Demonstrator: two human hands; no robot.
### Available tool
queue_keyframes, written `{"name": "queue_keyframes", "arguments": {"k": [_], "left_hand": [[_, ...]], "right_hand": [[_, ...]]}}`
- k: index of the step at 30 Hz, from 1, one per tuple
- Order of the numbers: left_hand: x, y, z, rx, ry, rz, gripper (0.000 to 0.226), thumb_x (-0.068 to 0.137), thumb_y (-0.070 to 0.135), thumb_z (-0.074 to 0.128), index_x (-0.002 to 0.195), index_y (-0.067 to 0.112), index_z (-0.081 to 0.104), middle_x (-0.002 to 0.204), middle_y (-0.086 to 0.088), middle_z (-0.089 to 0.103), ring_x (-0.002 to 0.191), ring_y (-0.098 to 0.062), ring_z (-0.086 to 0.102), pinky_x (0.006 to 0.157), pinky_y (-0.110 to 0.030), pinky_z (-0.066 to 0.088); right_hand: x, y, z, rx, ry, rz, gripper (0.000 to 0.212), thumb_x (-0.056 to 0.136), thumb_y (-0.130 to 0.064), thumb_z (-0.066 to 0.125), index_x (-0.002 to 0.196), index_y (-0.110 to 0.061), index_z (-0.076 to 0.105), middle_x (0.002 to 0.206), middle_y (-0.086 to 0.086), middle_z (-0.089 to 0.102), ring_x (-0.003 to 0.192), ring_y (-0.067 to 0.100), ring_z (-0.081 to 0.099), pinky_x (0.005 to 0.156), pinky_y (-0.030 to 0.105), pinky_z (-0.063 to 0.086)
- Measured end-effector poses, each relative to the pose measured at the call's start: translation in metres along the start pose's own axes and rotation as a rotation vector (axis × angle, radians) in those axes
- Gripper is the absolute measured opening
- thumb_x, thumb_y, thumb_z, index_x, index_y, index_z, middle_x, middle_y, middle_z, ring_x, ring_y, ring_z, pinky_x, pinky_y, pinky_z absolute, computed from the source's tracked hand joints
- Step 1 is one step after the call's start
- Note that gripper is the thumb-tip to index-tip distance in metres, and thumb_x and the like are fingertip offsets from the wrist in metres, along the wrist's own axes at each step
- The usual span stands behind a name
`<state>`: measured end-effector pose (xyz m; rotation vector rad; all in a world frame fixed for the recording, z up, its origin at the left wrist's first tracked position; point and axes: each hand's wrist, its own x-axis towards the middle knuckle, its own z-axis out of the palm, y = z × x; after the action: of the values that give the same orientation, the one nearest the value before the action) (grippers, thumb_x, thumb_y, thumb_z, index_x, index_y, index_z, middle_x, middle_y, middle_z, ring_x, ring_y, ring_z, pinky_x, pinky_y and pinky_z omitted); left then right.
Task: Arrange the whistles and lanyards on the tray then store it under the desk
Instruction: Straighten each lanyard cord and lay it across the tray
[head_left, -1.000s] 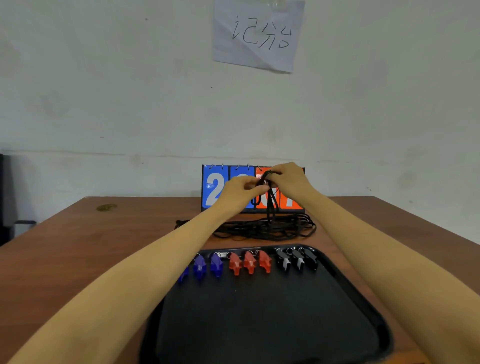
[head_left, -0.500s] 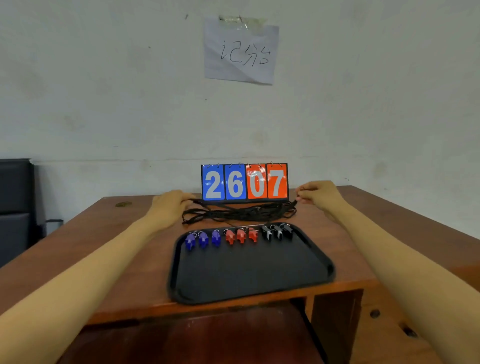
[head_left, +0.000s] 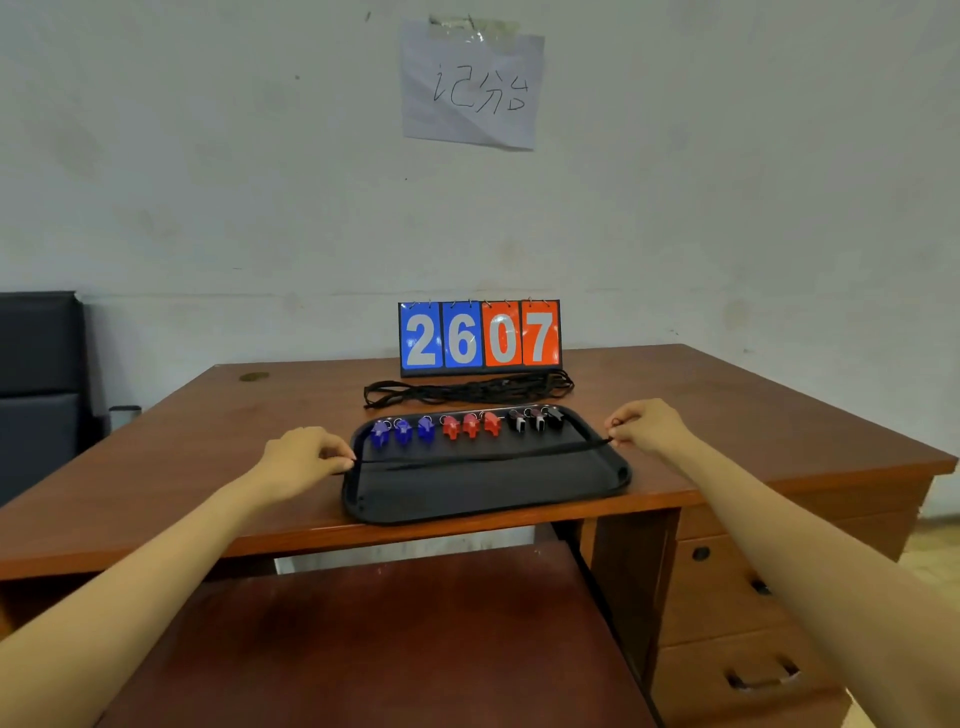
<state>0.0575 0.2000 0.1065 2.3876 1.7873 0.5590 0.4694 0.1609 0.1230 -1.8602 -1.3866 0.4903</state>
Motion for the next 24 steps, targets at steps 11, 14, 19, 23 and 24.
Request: {"name": "queue_keyframes", "arguments": {"k": [11,14,19,23,24], "left_hand": [[0.012,0.038,0.024,0.097,-0.044,0.118,0.028,0.09,0.035,0.055,0.116,0.029,0.064,0.129,0.004,0.057,0.125,-0.017,0.045,0.106,-0.043,0.027],[0.012,0.043,0.031,0.114,-0.071,0.092,0.028,0.091,0.036,0.053,0.116,0.029,0.064,0.121,0.006,0.062,0.118,-0.016,0.049,0.104,-0.039,0.024],[0.012,0.039,0.033,0.025,-0.043,0.062,0.028,0.089,0.05,0.049,0.105,0.036,0.068,0.103,0.008,0.069,0.109,-0.014,0.053,0.106,-0.042,0.018],[0.007,0.033,0.028,0.071,-0.093,0.088,0.022,0.086,0.044,0.058,0.103,0.036,0.067,0.108,0.013,0.063,0.115,-0.012,0.047,0.107,-0.041,0.016],[0.005,0.032,0.028,0.06,-0.072,0.086,0.016,0.086,0.041,0.059,0.099,0.036,0.068,0.105,0.015,0.064,0.114,-0.012,0.047,0.105,-0.039,0.017]], "right_hand": [[-0.002,0.008,0.005,-0.382,-0.027,-0.289,0.029,0.094,-0.006,0.046,0.117,-0.012,0.063,0.125,0.007,0.062,0.113,0.021,0.058,0.096,0.029,0.044],[-0.003,0.009,0.014,-0.548,-0.138,-0.385,0.029,0.094,-0.013,0.051,0.121,-0.012,0.063,0.125,0.006,0.063,0.111,0.02,0.06,0.098,0.032,0.046],[-0.002,0.017,0.016,-0.678,-0.118,-0.37,0.025,0.094,-0.017,0.051,0.114,-0.016,0.067,0.12,0.004,0.065,0.106,0.02,0.061,0.097,0.038,0.048],[-0.003,0.022,0.014,-0.668,-0.136,-0.389,0.019,0.091,-0.016,0.056,0.101,-0.018,0.073,0.112,0.002,0.068,0.1,0.018,0.062,0.095,0.04,0.049],[-0.004,0.022,0.013,-0.659,-0.141,-0.394,0.018,0.091,-0.015,0.057,0.1,-0.017,0.073,0.11,0.002,0.068,0.099,0.018,0.062,0.095,0.039,0.049]]}}
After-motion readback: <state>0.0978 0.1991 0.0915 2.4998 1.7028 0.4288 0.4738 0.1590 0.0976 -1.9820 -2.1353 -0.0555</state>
